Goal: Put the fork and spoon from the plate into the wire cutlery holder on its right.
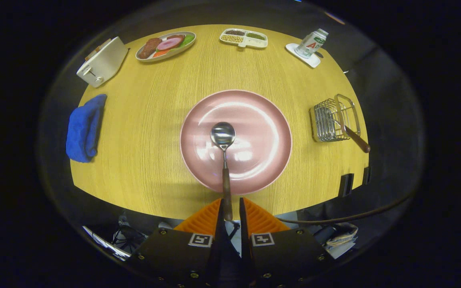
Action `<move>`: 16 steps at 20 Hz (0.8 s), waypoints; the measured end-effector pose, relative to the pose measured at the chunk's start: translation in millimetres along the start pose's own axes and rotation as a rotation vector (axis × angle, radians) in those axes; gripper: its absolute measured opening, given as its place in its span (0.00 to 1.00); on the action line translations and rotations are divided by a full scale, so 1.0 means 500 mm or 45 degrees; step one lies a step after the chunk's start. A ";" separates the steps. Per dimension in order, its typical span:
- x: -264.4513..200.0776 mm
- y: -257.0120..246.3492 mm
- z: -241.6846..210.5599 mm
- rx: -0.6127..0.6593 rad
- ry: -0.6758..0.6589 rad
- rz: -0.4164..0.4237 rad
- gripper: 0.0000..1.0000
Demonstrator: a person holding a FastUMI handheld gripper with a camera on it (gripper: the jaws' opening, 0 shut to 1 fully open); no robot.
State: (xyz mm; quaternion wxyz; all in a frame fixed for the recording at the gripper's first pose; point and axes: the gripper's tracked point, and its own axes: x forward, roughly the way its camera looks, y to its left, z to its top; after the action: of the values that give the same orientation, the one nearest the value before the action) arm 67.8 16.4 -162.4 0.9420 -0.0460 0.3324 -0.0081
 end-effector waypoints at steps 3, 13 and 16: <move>0.040 0.006 -0.022 -0.009 0.016 0.014 0.21; 0.110 0.013 -0.048 -0.056 0.034 0.041 0.21; 0.132 0.007 -0.047 -0.072 0.025 0.042 0.18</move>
State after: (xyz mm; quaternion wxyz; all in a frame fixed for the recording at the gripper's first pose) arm 104.4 14.8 -222.0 0.9371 -0.0672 0.3423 0.0162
